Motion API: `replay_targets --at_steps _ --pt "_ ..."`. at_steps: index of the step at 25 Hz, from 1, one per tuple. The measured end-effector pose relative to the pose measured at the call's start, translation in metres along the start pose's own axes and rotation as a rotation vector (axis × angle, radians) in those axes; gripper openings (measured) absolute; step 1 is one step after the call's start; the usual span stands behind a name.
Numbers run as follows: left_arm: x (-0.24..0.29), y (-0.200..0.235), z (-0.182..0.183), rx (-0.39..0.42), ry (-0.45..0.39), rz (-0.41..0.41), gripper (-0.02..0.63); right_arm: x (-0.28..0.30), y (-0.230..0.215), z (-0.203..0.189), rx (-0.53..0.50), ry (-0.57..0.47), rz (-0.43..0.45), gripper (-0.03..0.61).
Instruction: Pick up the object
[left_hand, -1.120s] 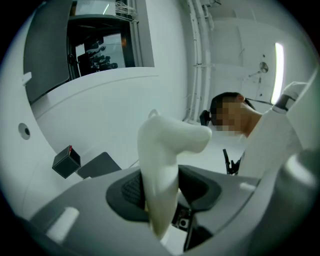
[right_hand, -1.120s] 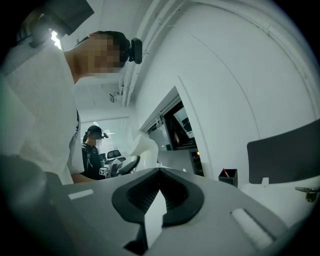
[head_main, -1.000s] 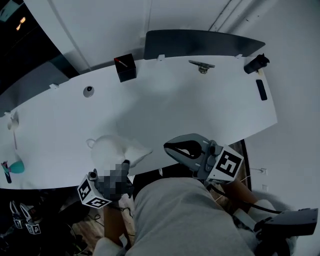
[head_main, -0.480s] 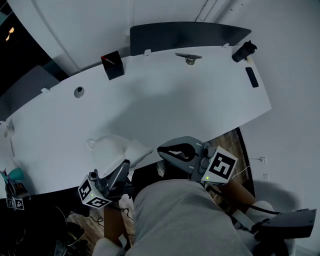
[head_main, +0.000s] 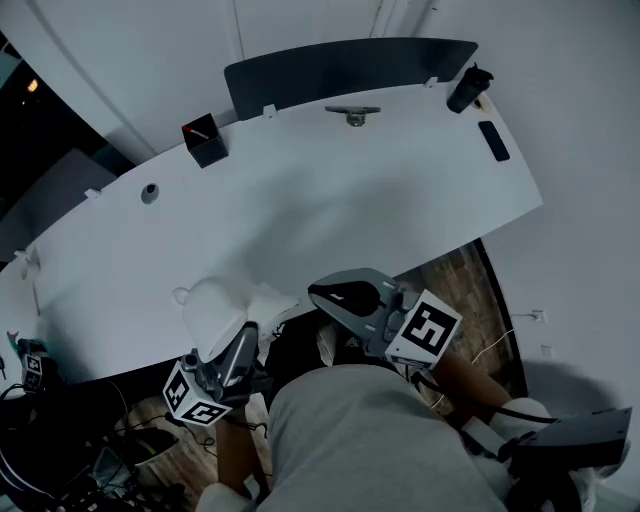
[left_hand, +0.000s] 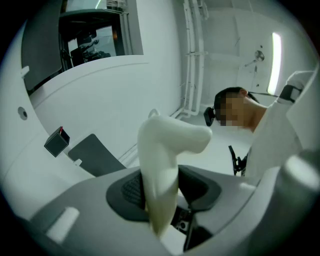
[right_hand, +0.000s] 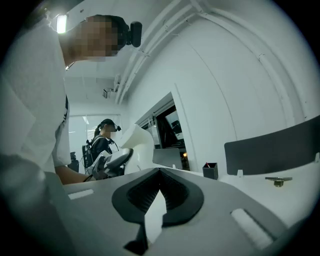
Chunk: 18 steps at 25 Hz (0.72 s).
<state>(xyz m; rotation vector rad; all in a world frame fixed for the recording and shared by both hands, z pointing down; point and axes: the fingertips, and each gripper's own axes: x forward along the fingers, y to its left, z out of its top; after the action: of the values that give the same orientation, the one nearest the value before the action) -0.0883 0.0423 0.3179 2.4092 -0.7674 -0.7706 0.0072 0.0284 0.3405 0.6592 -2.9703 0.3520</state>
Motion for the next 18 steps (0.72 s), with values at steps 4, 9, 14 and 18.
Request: replay_targets --at_steps 4,9,14,18 --pt "0.008 -0.031 -0.027 0.037 0.019 0.013 0.167 -0.032 0.006 -0.011 0.006 0.005 -0.025 0.002" --pt "0.02 -0.066 -0.06 0.103 0.034 0.068 0.167 -0.07 0.018 -0.019 0.02 -0.007 -0.044 0.0" --pt "0.019 -0.09 -0.081 0.211 0.032 0.182 0.166 -0.092 0.026 -0.025 -0.098 -0.001 -0.087 0.001" --pt "0.013 -0.103 -0.096 0.324 0.048 0.31 0.166 -0.106 0.033 -0.034 -0.173 0.018 -0.13 0.001"
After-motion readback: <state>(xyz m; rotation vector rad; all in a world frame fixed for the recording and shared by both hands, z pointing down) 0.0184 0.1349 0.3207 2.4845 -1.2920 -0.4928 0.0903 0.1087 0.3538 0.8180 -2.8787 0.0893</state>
